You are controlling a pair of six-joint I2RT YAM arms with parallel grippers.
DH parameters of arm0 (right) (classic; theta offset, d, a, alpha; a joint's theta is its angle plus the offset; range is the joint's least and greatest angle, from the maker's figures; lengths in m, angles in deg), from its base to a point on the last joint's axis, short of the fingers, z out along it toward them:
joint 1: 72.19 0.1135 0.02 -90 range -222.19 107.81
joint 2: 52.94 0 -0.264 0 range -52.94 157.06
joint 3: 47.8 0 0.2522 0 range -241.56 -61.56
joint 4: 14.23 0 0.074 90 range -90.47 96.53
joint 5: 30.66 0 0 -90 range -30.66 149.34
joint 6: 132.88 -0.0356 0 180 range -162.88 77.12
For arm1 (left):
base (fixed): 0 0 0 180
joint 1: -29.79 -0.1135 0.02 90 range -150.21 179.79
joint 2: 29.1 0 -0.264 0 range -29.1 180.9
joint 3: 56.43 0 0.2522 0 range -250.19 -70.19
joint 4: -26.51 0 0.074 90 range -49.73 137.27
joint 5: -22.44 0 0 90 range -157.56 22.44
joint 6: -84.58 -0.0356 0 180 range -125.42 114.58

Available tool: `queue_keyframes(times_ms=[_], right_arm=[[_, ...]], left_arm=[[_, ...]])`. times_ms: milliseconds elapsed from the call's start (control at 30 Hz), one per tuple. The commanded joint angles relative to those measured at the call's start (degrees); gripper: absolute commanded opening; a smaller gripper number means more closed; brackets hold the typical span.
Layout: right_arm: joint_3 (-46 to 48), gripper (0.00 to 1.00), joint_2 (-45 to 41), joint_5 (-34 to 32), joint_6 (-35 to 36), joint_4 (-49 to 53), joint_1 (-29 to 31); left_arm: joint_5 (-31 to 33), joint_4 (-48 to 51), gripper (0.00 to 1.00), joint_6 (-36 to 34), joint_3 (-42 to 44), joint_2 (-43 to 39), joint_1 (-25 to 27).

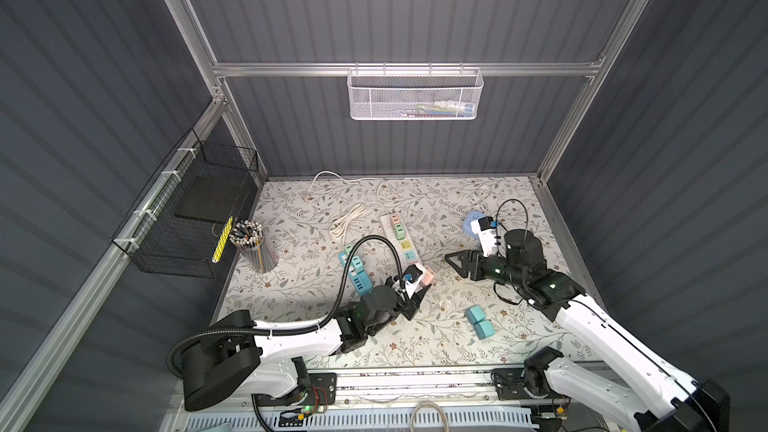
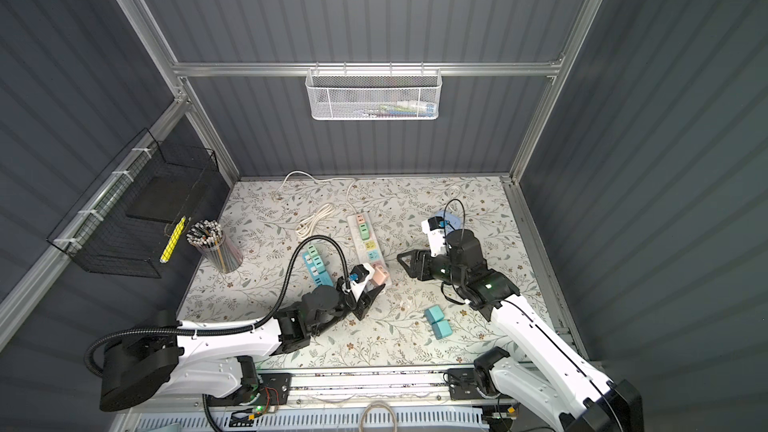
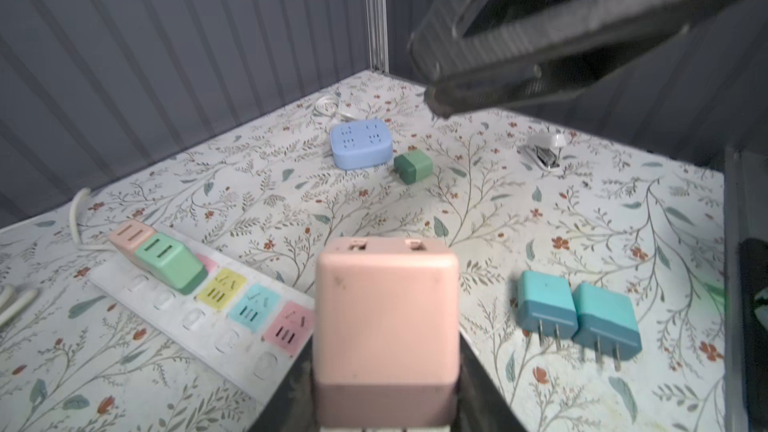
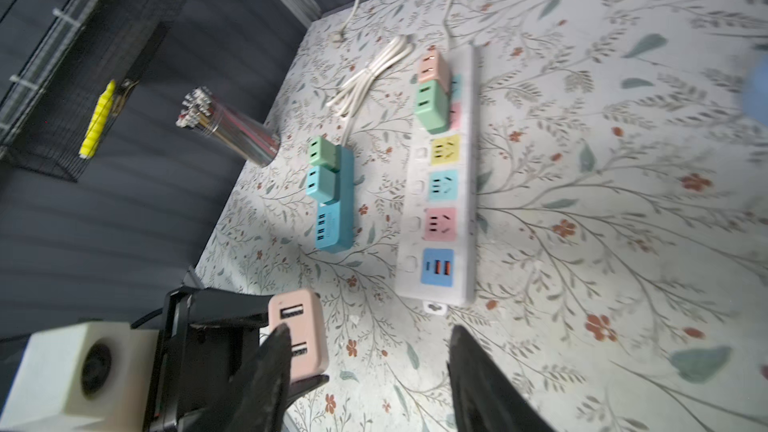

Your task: Insert the plug

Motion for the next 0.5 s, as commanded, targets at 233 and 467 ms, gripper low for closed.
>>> queue_keyframes(times_ms=[233, 467], right_arm=[[-4.63, 0.62, 7.13, 3.67, 4.21, -2.60, 6.49], [-4.98, 0.54, 10.78, 3.94, 3.63, -4.52, 8.06]], left_arm=[[-1.19, -1.59, 0.20, 0.94, -0.12, -2.69, -0.94], [-1.21, -1.46, 0.20, 0.83, -0.11, -2.96, -0.94]])
